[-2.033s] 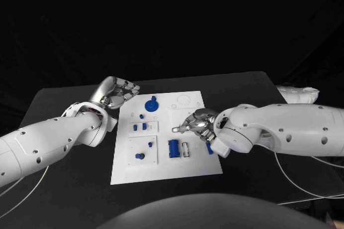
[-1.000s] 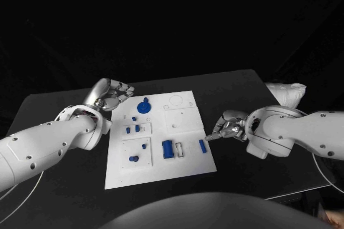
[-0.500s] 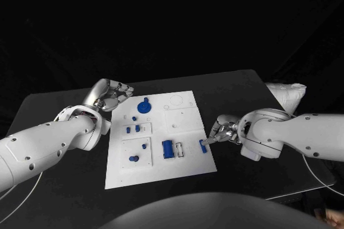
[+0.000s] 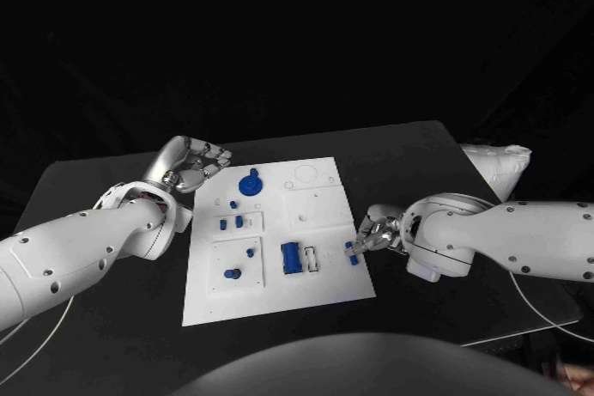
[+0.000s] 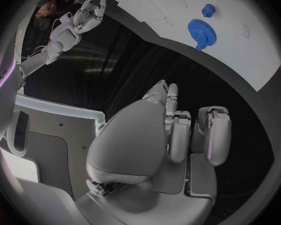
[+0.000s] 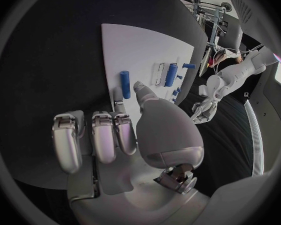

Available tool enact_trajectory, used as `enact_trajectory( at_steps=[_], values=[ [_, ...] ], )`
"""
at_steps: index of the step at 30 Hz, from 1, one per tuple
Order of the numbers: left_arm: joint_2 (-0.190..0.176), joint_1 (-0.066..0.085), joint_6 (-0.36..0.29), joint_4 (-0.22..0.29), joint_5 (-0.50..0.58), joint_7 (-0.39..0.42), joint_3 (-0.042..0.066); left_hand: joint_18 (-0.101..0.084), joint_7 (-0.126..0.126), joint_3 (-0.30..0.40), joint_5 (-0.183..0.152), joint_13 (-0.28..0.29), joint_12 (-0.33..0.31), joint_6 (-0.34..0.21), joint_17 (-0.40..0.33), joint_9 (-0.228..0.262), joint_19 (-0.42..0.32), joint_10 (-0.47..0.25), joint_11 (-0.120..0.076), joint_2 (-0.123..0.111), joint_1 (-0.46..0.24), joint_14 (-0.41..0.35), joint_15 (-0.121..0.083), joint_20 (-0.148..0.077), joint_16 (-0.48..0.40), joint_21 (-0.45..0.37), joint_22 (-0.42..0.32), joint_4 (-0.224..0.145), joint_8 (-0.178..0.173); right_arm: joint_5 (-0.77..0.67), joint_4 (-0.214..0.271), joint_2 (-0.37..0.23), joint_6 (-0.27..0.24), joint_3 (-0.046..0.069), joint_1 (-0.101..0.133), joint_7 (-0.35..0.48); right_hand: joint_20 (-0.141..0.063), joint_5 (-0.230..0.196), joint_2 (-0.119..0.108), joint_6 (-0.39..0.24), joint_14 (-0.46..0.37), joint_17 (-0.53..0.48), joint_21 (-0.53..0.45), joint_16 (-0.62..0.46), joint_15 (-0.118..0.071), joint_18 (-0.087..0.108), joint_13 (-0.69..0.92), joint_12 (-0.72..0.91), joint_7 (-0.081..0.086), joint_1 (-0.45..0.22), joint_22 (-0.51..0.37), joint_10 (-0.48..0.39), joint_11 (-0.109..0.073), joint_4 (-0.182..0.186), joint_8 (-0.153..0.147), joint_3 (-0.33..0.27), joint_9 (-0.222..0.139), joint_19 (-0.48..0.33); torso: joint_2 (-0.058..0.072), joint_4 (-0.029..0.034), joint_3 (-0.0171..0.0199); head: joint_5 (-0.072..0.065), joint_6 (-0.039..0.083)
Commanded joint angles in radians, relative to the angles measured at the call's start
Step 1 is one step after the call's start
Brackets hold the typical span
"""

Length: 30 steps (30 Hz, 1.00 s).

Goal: Assemble the parts on the task board

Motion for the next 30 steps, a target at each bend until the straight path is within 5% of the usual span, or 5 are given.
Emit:
enact_trajectory(
  at_steps=[1, 5, 30],
  values=[
    [0.0, 0.0, 0.009, 0.003, -0.004, 0.006, 0.001, -0.016, 0.0, 0.005, -0.004, 0.0, -0.003, 0.006, 0.263, 0.001, 0.083, 0.002, 0.002, 0.001, -0.007, 0.104, -0.004, -0.004, -0.005, -0.001, 0.254, -0.002, -0.003, -0.014, -0.003, 0.004, 0.015, -0.003, -0.006, -0.028, -0.008, 0.009, -0.002, 0.001, 0.105, 0.263, 0.004, 0.004, -0.006, -0.014, 0.263, 0.003, -0.006, 0.01, 0.264, 0.106, -0.007, -0.008, 0.005, 0.0, 0.006, 0.106, 0.0, -0.0002, -0.0001, -0.001, 0.0],
    [0.0, 0.0, 0.01, 0.003, -0.004, 0.006, 0.001, -0.016, 0.0, 0.005, -0.004, 0.0, -0.003, 0.006, 0.263, 0.001, 0.083, 0.002, 0.002, 0.001, -0.007, 0.104, -0.004, -0.004, -0.005, -0.001, 0.254, -0.002, -0.003, -0.023, -0.004, 0.007, 0.018, -0.003, -0.007, -0.041, -0.012, 0.049, -0.004, -0.005, 0.105, 0.263, 0.004, 0.004, -0.009, -0.014, 0.263, 0.003, -0.009, 0.01, 0.264, 0.106, -0.01, -0.018, 0.019, 0.008, 0.029, 0.106, 0.0, 0.0008, -0.0003, -0.003, 0.0],
    [-0.007, 0.0, 0.011, 0.006, -0.007, 0.005, 0.001, -0.016, 0.0, 0.005, -0.004, 0.0, -0.003, 0.006, 0.263, 0.001, 0.083, 0.002, 0.002, 0.001, -0.007, 0.104, -0.004, -0.004, -0.005, -0.001, 0.254, -0.002, -0.003, -0.262, -0.004, 0.039, 0.089, -0.002, -0.029, -0.086, -0.001, 0.053, 0.002, -0.118, 0.105, 0.263, 0.004, 0.004, 0.003, -0.014, 0.263, 0.003, 0.007, -0.07, 0.264, 0.106, 0.004, -0.002, 0.099, 0.016, 0.151, 0.106, 0.0, 0.0, 0.0003, -0.003, 0.0]
  ],
)
